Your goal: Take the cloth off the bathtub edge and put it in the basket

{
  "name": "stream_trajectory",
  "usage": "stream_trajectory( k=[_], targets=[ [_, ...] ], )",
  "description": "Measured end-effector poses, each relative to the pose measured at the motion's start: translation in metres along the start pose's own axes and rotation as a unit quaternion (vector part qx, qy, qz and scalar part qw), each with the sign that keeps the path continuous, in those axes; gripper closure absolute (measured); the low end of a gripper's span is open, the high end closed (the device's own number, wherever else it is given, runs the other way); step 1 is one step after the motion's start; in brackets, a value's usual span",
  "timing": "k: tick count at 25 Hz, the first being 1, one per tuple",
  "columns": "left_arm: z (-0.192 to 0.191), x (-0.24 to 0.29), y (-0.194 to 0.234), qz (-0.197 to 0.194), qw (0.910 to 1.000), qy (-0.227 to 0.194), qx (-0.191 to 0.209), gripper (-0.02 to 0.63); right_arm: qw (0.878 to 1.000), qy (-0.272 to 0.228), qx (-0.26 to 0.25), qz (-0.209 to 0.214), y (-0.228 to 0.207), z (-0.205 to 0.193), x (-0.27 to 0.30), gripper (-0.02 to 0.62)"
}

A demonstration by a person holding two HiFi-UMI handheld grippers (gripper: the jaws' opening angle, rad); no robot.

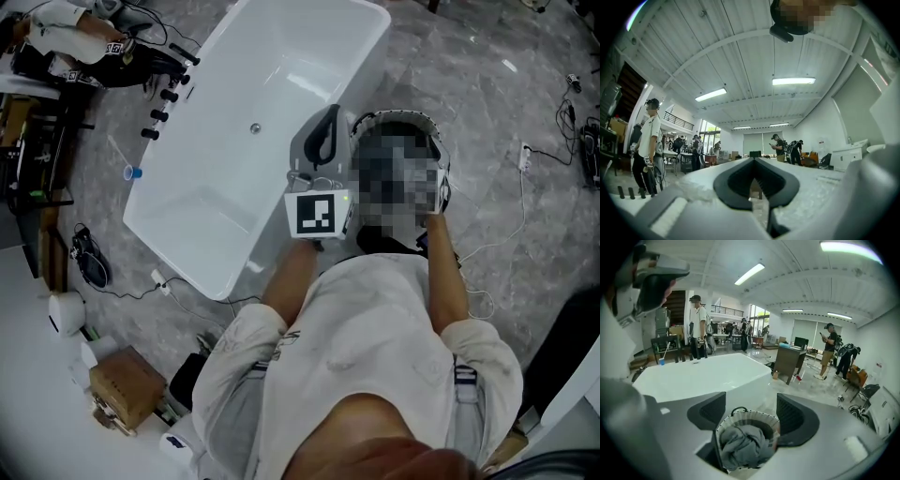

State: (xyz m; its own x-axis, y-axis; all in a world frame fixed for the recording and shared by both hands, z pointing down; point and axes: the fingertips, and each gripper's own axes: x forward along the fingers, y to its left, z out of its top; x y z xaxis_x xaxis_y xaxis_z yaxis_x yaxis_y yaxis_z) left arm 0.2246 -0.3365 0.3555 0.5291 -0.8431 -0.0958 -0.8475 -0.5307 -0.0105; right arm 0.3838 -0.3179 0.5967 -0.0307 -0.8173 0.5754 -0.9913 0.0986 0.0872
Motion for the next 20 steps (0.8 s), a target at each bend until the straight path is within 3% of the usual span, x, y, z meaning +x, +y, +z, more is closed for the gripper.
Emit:
stream_trajectory(
  k=[9,14,20],
  targets=[
    [0.006,-0.011,0.01,0.026,0.9996,0.003,0.009,0.604,0.999,-0.032,0.004,0.017,0.007,0.027,-0.01,0.252],
    [0.015,-0.046,0.035,0.079,0.9968,0.001,0.015,0.604,0.997,-0.058,-0.014,0.058,0.039,0.051,-0.018,0.252],
    [0.022,-0.111,0.084,0.157,0.9872,0.004,0.03,0.604,0.987,-0.084,-0.053,0.127,0.115,0.078,-0.026,0.252]
  ],
)
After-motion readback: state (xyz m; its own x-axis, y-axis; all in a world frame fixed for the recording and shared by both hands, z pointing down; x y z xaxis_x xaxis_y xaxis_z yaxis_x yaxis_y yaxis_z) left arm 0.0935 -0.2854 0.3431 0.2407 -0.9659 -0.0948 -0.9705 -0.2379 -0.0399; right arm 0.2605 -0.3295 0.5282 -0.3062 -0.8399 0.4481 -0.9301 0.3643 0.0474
